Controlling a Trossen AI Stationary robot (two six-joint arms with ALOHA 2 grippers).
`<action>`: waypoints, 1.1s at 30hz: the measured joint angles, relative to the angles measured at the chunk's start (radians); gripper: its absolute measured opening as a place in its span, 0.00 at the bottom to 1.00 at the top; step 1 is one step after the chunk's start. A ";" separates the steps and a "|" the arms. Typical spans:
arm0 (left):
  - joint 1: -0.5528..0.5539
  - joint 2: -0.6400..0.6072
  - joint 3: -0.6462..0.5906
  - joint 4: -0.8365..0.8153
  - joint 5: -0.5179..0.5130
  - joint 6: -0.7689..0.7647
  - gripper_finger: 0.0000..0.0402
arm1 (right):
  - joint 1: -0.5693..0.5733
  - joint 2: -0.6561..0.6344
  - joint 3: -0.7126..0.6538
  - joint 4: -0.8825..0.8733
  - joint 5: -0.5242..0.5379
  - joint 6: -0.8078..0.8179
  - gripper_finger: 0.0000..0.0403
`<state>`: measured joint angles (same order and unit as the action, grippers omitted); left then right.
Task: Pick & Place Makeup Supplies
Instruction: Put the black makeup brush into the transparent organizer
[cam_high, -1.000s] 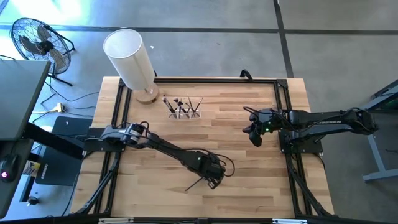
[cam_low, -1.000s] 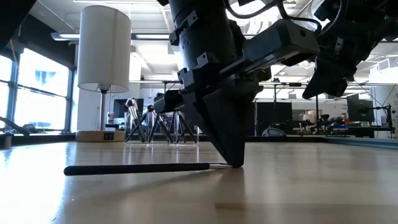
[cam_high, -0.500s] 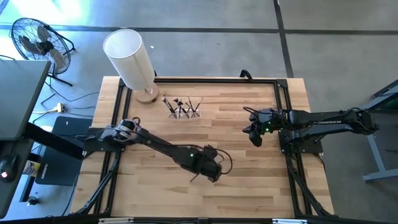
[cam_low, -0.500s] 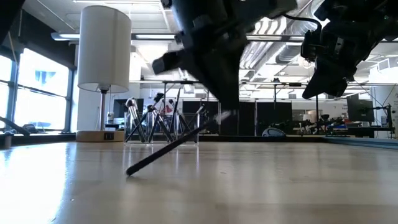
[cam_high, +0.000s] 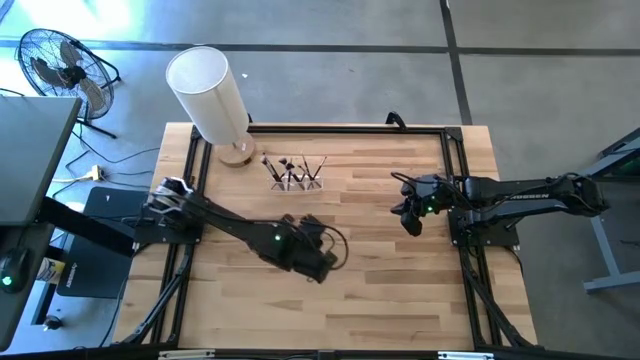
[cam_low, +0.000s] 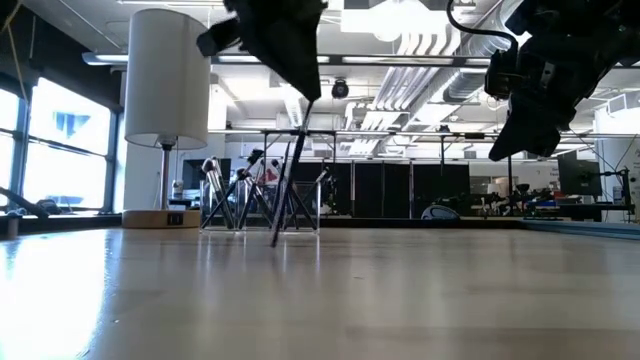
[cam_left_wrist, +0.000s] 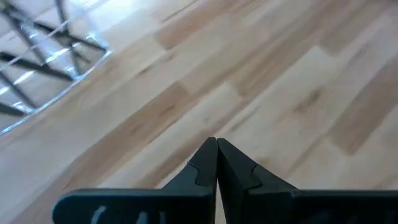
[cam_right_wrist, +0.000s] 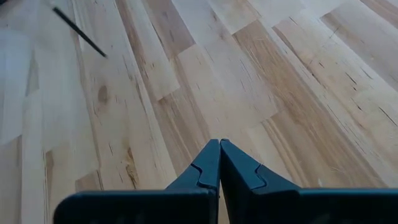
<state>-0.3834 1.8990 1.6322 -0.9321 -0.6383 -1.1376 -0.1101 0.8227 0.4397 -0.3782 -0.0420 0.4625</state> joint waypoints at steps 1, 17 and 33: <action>0.004 -0.028 -0.050 0.025 -0.003 -0.001 0.00 | 0.000 0.000 0.000 0.000 -0.001 0.000 0.01; 0.082 -0.474 -0.622 0.469 -0.189 0.025 0.00 | 0.000 0.000 0.000 0.006 -0.036 0.000 0.01; 0.420 -0.607 -0.677 0.564 0.170 0.436 0.00 | 0.000 0.000 0.000 0.115 0.094 0.009 0.00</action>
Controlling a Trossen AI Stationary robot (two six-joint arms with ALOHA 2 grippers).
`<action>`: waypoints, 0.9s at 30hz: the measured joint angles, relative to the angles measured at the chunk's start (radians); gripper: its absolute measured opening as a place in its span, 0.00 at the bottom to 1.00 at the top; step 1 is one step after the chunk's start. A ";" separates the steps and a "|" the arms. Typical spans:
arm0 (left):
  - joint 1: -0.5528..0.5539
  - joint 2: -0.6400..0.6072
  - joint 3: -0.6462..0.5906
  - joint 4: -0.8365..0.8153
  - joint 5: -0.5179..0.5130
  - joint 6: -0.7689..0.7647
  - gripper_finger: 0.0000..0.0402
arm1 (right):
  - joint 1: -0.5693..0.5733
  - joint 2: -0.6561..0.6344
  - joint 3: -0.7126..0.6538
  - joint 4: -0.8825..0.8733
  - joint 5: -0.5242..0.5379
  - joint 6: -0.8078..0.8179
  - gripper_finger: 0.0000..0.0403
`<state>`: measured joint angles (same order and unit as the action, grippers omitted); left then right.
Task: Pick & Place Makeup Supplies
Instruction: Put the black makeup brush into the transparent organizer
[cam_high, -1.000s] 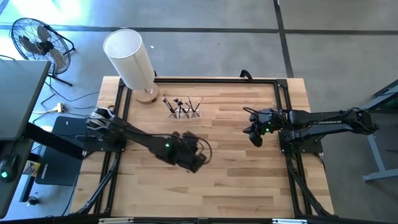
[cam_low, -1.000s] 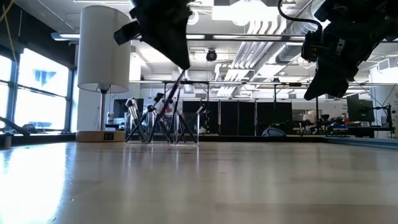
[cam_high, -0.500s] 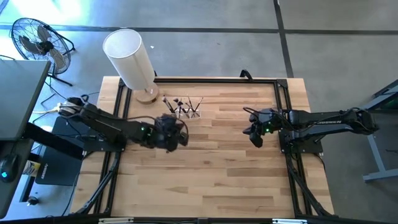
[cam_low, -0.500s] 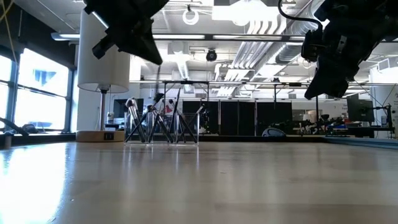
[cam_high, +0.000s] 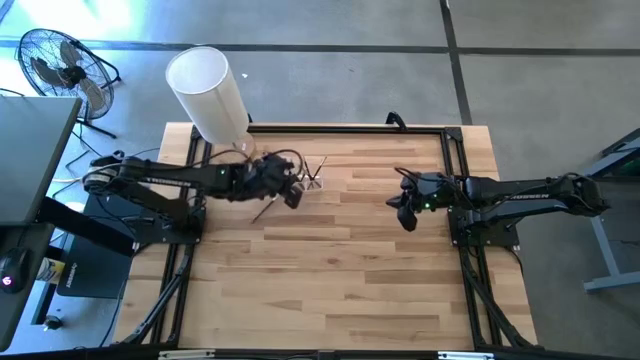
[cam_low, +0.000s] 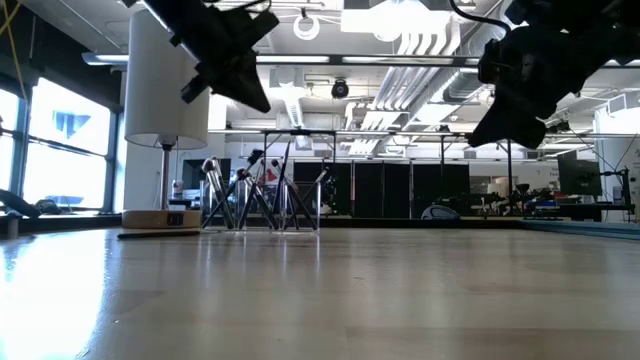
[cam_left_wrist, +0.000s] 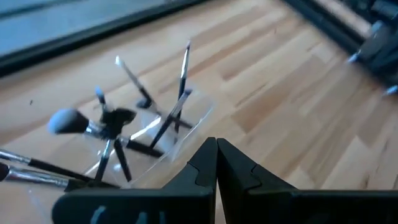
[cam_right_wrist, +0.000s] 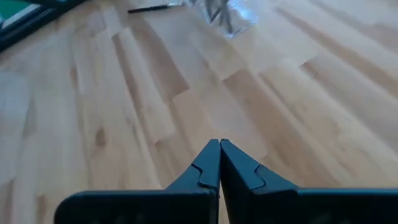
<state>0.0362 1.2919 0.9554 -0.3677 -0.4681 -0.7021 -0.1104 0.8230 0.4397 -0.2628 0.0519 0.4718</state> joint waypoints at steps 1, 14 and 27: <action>0.014 0.000 0.000 -0.011 0.026 0.000 0.00 | 0.000 0.000 0.000 0.001 0.019 0.000 0.00; 0.105 0.001 0.000 -0.376 0.097 0.004 0.01 | -0.001 0.000 0.000 0.003 0.206 0.001 0.01; 0.191 0.033 -0.038 -0.615 0.263 0.152 0.31 | -0.003 0.000 0.000 0.006 0.234 0.002 0.00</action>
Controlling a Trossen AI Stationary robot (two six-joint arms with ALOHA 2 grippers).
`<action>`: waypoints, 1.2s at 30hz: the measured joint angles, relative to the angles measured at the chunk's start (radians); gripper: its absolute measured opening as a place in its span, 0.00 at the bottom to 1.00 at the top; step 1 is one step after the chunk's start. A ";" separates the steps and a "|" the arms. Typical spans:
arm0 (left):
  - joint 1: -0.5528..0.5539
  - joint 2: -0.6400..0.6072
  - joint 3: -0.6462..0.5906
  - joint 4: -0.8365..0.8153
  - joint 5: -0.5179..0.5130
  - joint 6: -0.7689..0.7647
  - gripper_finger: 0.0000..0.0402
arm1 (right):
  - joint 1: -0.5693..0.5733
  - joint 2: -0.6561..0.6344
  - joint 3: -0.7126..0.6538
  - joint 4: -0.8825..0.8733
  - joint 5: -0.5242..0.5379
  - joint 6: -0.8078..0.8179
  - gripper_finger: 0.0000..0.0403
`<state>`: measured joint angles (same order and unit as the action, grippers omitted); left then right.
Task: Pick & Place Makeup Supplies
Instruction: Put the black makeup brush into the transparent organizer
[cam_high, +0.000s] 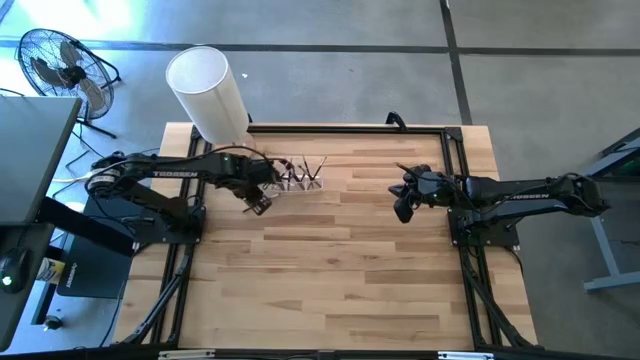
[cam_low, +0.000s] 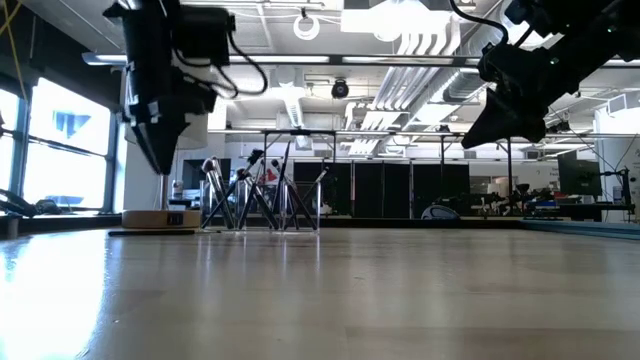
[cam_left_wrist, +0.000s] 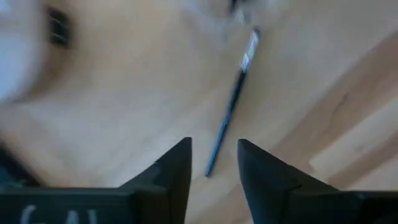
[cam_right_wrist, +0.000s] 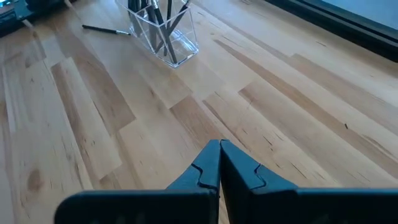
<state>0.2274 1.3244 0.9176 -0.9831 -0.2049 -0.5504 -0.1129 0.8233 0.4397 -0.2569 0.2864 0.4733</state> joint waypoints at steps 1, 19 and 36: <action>0.013 0.010 -0.018 0.021 0.045 0.012 0.33 | -0.002 0.000 0.000 0.000 -0.002 0.000 0.00; 0.026 0.132 -0.275 0.346 0.134 0.066 0.27 | -0.018 0.000 0.000 0.001 -0.058 0.053 0.01; -0.368 0.350 -0.034 0.608 0.183 -0.123 0.00 | 0.001 0.000 0.000 -0.073 -0.227 0.104 0.00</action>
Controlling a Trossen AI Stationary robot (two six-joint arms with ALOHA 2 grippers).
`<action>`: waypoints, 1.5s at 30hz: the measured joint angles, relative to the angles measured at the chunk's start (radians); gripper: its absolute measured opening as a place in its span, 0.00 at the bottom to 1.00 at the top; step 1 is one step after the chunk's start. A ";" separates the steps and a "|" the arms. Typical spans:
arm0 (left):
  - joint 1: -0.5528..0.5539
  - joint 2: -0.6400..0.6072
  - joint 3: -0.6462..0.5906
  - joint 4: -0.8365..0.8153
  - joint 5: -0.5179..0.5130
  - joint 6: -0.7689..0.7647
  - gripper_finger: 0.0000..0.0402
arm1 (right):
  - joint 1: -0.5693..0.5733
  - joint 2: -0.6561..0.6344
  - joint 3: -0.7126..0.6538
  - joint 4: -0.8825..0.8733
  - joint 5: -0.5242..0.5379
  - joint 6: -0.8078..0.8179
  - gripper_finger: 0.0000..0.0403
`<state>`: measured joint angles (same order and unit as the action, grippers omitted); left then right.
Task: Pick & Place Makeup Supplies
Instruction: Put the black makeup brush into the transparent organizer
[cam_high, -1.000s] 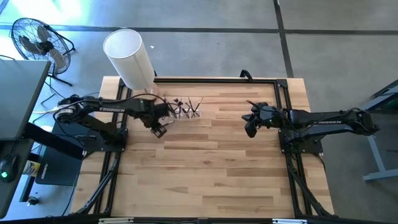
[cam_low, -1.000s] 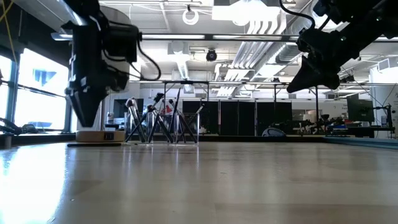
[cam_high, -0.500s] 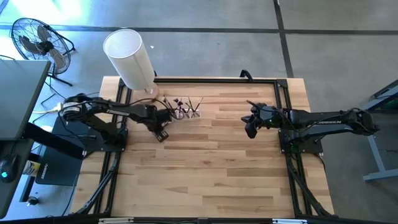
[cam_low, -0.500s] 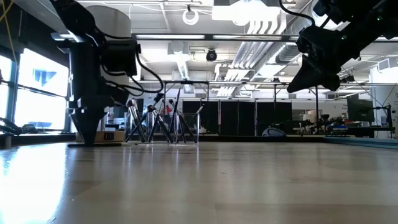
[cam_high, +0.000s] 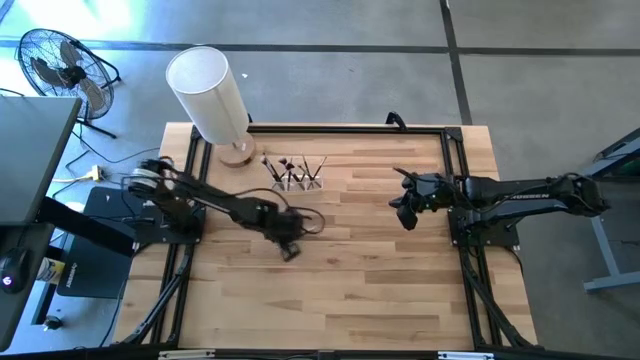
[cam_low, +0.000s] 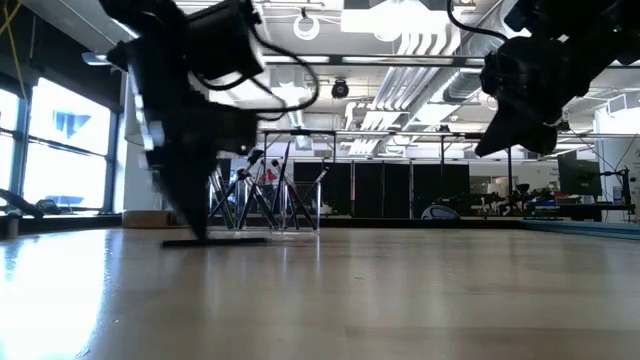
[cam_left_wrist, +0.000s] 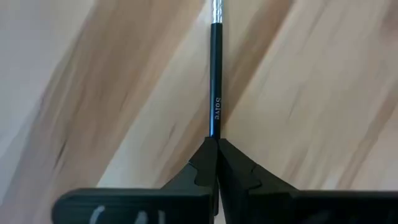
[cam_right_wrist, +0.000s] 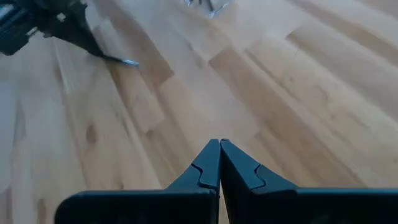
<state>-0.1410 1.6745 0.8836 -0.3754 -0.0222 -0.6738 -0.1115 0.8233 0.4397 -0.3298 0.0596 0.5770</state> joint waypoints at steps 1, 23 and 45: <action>-0.015 0.022 0.029 0.019 -0.024 -0.030 0.00 | 0.013 0.000 0.000 -0.008 0.000 0.003 0.00; -0.076 0.210 0.340 -0.065 -0.137 -0.169 0.00 | 0.260 0.045 0.000 -0.035 0.123 -0.141 0.00; -0.129 0.197 0.477 -0.260 -0.041 -0.186 0.00 | 0.165 0.796 0.253 0.372 -0.183 -0.764 0.19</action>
<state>-0.2700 1.8713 1.3609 -0.6358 -0.0630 -0.8597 0.0539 1.6194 0.6923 0.0419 -0.1230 -0.1875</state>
